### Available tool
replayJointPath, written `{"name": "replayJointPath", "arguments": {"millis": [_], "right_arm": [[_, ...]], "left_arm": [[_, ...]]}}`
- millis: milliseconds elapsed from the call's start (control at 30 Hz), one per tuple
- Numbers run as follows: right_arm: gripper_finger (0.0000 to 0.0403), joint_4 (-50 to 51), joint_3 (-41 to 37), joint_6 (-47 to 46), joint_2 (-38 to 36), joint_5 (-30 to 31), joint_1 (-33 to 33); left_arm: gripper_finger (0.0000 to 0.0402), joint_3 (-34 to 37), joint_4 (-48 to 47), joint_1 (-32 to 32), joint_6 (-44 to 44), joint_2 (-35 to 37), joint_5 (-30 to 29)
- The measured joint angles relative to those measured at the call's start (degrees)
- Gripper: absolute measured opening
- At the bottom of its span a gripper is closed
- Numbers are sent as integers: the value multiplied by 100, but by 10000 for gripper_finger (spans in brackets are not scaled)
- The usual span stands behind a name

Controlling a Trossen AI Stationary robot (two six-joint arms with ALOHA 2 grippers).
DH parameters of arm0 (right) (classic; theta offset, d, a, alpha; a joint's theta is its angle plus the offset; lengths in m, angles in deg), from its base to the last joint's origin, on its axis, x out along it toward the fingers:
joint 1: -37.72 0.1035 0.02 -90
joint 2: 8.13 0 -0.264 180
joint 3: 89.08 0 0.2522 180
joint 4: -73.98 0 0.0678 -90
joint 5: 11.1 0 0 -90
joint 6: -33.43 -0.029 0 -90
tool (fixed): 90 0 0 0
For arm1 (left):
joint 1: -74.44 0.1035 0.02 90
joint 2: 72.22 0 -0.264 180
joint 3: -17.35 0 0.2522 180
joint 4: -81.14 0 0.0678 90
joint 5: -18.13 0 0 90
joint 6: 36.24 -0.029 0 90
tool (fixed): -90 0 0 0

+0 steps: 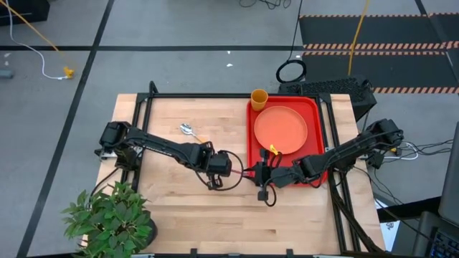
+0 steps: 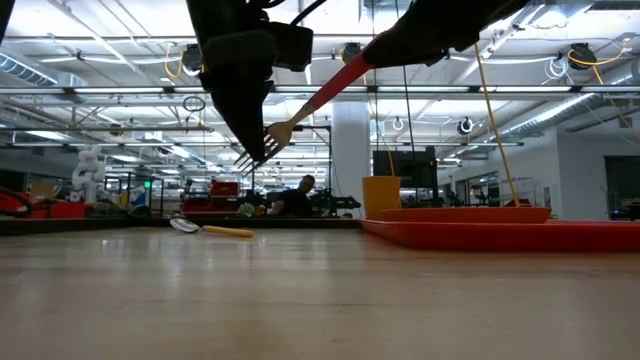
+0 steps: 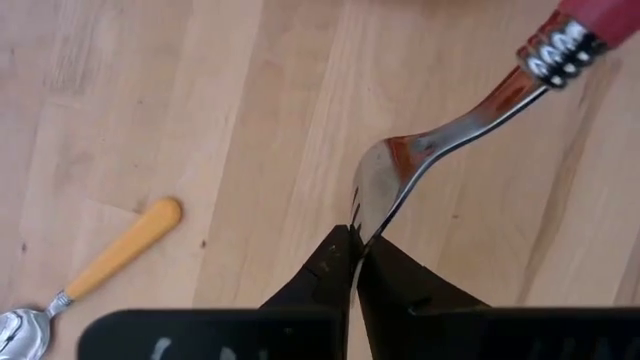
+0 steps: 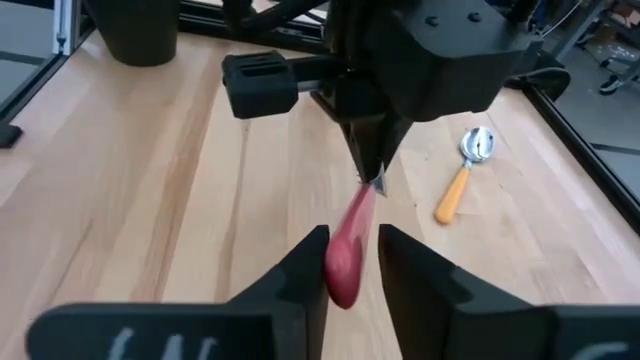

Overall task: Pick and place plate/cup/fork/spoon on tray
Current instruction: Put the pink fork on the red table tray to the bottom of the orange plate

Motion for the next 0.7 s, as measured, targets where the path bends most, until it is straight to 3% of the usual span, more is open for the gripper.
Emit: {"name": "replayJointPath", "arguments": {"millis": [333,700], "right_arm": [[15,40,-2,15,-50,86,-1],[14,1128,-4,-1213,-517,180,54]], "left_arm": [[10,0,43,2,-55,0,42],[112,-13,185,-63,7,13,-727]]}}
